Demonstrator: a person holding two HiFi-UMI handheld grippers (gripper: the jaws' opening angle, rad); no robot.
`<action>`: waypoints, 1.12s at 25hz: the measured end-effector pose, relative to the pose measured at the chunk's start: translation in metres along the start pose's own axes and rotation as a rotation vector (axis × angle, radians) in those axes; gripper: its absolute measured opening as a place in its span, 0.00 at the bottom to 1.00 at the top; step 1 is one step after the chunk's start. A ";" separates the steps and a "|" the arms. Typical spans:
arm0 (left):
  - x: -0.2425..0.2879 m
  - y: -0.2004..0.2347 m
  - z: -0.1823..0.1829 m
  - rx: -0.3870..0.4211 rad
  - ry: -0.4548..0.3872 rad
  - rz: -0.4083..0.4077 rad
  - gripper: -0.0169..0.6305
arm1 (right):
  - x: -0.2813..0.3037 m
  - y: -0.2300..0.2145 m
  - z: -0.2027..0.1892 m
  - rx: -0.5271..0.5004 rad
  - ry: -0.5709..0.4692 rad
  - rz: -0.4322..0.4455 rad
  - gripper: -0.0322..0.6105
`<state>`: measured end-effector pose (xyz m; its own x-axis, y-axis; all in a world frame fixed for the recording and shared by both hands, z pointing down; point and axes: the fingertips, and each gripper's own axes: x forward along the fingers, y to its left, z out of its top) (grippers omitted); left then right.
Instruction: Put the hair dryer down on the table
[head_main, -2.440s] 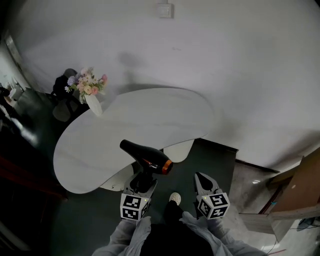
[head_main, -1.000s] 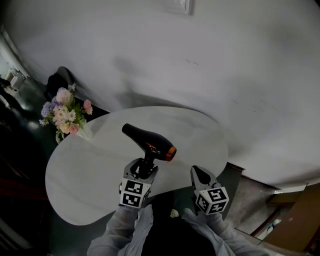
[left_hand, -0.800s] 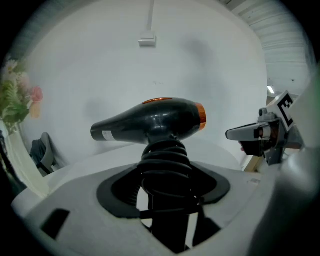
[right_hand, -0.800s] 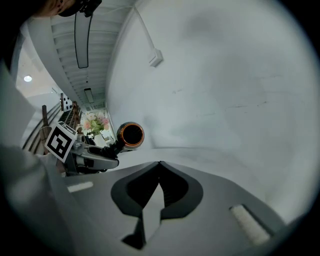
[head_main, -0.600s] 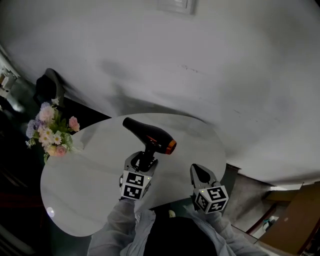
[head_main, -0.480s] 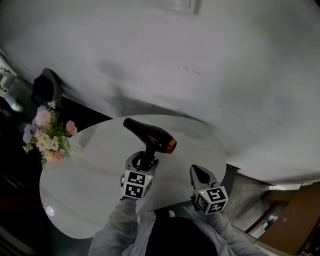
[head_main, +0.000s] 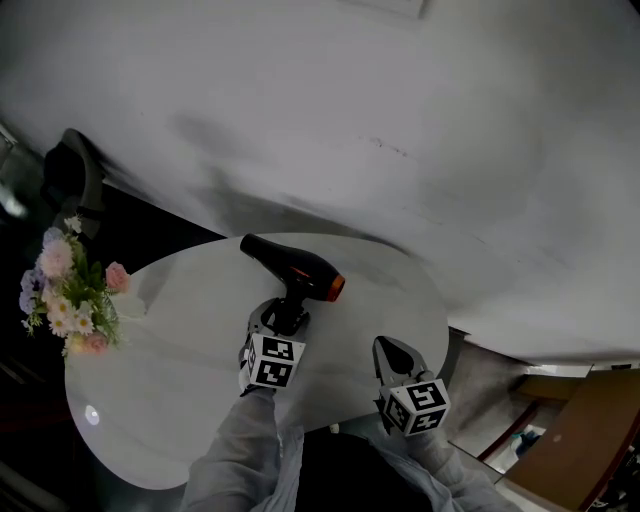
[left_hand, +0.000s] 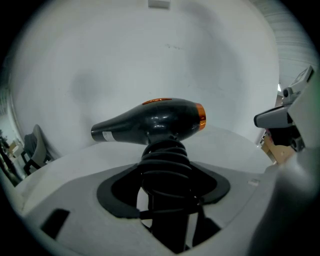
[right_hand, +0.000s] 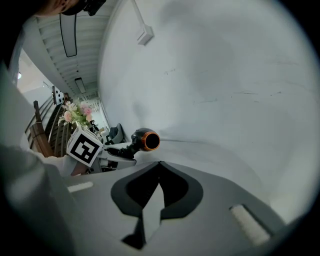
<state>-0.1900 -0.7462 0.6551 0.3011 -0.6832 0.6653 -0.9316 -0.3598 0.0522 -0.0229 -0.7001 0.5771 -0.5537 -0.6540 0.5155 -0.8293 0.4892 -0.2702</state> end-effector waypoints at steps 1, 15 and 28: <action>0.005 0.002 -0.001 0.003 0.005 0.007 0.48 | 0.002 -0.001 -0.001 0.000 0.004 0.000 0.06; 0.040 0.005 -0.010 0.072 0.081 -0.004 0.48 | 0.013 -0.002 -0.003 0.007 0.003 -0.019 0.06; 0.031 -0.004 -0.008 0.059 0.044 -0.032 0.70 | -0.006 -0.005 -0.004 -0.017 0.001 -0.007 0.06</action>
<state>-0.1790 -0.7608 0.6810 0.3205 -0.6422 0.6963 -0.9074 -0.4190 0.0312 -0.0155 -0.6967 0.5785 -0.5479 -0.6569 0.5179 -0.8316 0.4946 -0.2525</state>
